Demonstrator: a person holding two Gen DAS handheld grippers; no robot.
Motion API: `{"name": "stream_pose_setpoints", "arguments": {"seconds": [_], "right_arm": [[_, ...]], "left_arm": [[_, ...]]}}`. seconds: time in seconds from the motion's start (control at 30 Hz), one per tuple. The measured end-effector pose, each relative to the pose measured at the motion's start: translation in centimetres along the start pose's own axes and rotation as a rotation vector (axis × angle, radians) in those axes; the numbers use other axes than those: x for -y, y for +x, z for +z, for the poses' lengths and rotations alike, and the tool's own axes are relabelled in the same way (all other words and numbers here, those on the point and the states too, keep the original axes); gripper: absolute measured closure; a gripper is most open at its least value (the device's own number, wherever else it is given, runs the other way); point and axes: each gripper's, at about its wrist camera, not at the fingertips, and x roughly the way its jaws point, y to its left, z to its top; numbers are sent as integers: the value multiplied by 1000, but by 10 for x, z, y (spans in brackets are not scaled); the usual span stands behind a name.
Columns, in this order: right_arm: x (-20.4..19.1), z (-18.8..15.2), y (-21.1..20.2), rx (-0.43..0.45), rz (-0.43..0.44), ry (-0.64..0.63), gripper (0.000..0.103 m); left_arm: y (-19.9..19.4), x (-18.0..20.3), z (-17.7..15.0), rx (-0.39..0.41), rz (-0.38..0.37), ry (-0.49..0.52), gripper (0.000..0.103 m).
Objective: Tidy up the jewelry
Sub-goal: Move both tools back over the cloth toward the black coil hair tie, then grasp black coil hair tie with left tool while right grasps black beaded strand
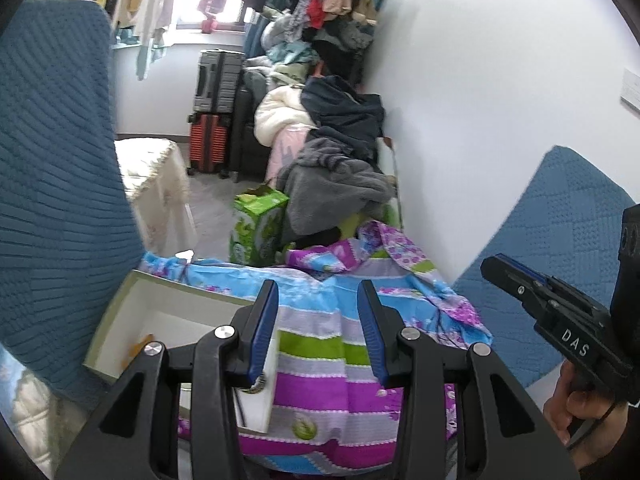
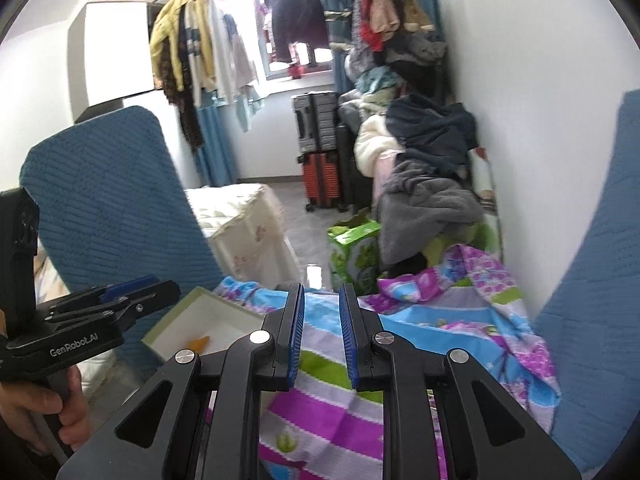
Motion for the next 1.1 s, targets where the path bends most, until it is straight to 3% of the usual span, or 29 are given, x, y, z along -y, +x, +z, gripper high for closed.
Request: {"name": "stream_pose_setpoints", "arguments": {"seconds": [0.47, 0.83, 1.1], "right_arm": [[78, -60, -26, -4, -174, 97, 82], [113, -123, 5, -58, -212, 148, 79], [140, -158, 46, -92, -210, 208, 77]], "left_arm": [[56, 48, -47, -120, -131, 46, 61], [116, 64, -67, -211, -214, 70, 61], [173, 72, -77, -260, -202, 88, 61]]}}
